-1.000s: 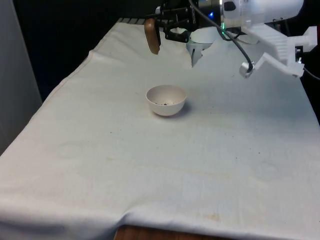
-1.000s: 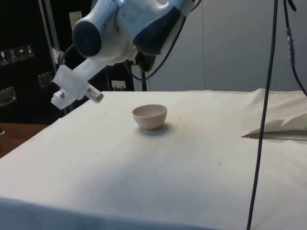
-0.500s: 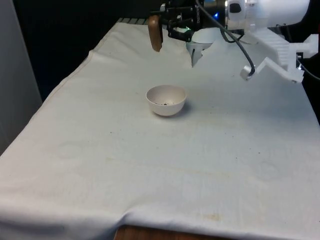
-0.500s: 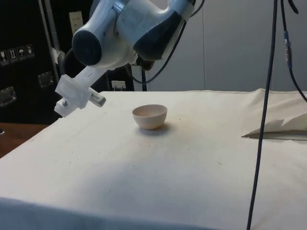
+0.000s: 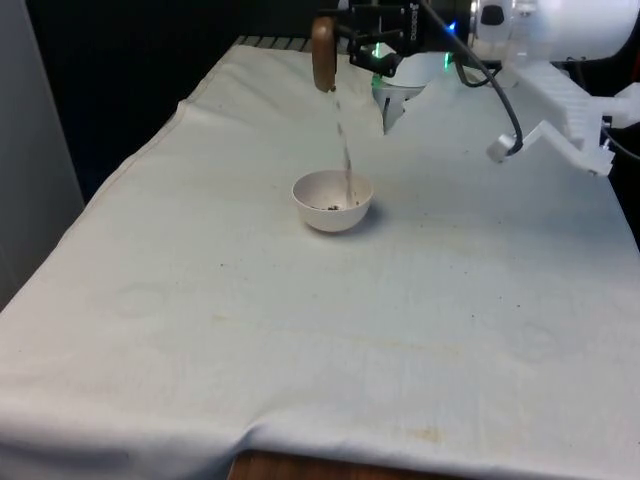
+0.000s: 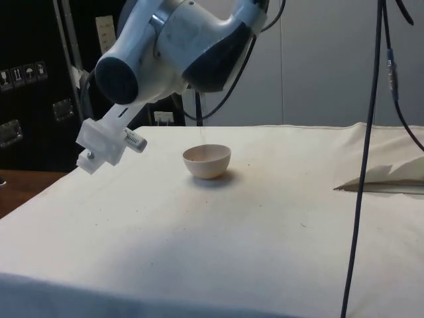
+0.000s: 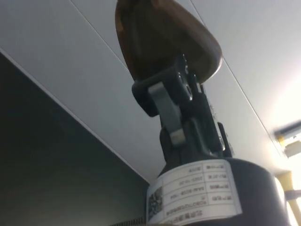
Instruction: Pour the coffee beans from the cup into the bowl.
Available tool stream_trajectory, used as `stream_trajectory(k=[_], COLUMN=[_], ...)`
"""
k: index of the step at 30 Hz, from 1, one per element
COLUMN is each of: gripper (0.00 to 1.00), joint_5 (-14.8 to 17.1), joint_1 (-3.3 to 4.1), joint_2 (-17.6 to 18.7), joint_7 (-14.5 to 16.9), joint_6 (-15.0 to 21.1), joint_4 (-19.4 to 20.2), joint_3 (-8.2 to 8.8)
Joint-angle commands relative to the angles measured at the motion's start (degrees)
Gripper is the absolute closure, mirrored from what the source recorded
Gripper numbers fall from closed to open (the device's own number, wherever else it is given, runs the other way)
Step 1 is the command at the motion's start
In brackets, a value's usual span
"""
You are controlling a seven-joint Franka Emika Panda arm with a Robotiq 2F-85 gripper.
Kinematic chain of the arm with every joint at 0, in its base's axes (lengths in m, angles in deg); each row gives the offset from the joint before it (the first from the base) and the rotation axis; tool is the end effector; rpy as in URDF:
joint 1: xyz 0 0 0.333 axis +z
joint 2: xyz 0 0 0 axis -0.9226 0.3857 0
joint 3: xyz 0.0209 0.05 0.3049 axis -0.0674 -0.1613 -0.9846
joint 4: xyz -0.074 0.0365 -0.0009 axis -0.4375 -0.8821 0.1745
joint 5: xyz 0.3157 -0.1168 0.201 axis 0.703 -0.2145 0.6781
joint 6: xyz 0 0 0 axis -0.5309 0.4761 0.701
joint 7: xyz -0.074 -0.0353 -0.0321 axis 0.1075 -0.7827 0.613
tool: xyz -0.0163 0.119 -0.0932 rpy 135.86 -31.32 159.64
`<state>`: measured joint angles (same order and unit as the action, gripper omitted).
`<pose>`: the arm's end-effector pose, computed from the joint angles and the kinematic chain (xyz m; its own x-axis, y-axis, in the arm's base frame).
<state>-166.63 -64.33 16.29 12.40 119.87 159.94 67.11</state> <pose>0.5499 0.0292 0.2804 0.9957 0.0138 0.0912 -0.0911 -0.0051 0.9958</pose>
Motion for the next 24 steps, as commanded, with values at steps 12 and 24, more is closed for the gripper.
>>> stream_trajectory(k=[12,24], gripper=[0.96,0.96], joint_5=[-2.06,-2.58], joint_1=[0.74,0.57], joint_2=[2.35,2.92], joint_7=[-1.09,-1.2], joint_6=[-5.33,-5.9], joint_4=[-1.55,-2.01], joint_3=[-1.2,-1.43])
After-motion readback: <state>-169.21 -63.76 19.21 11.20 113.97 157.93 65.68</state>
